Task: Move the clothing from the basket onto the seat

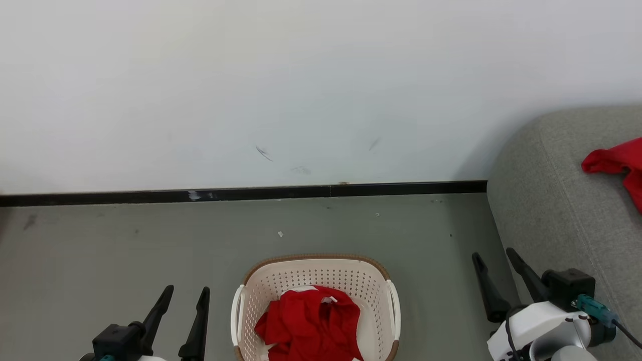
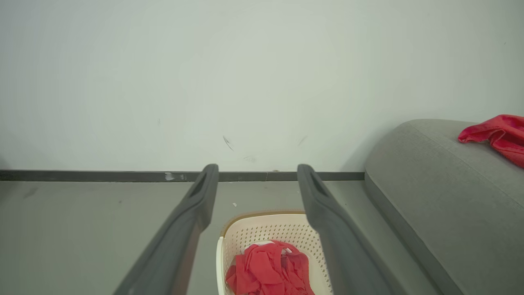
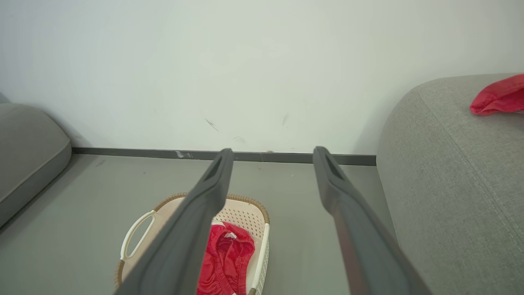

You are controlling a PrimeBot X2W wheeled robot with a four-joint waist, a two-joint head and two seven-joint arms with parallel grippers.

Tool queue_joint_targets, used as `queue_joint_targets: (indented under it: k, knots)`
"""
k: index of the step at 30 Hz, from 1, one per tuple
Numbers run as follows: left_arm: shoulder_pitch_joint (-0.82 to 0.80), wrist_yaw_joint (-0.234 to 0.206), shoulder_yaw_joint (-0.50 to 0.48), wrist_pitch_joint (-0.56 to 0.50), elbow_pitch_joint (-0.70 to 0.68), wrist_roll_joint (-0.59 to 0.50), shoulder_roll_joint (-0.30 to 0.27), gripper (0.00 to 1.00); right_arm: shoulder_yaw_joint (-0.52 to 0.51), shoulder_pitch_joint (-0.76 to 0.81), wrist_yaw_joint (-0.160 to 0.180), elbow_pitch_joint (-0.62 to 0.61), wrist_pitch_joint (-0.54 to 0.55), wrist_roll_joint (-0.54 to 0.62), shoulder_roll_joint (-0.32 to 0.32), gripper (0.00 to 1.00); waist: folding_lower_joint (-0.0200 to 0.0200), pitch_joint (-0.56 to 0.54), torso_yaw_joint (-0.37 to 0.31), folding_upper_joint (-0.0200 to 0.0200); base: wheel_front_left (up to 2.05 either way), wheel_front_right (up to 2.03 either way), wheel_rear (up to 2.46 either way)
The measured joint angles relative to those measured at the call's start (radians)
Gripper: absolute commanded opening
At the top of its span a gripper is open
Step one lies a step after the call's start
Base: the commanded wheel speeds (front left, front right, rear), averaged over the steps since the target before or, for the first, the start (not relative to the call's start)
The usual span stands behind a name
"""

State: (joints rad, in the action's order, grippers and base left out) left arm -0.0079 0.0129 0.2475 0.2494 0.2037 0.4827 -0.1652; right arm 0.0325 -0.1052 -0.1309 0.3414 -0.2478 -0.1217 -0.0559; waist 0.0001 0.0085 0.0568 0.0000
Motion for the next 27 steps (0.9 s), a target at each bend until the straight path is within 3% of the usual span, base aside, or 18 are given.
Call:
queue_joint_targets:
  k: [27]
  knots:
    - [0.037, 0.044, -0.004, 0.0, 0.013, -0.047, 0.01, 1.0, -0.015, 0.088, 0.0, -0.067, 0.0, 0.011, 0.012, 1.0, -0.0001, 0.002, -0.035, 0.0, 0.0, 0.0, 0.0]
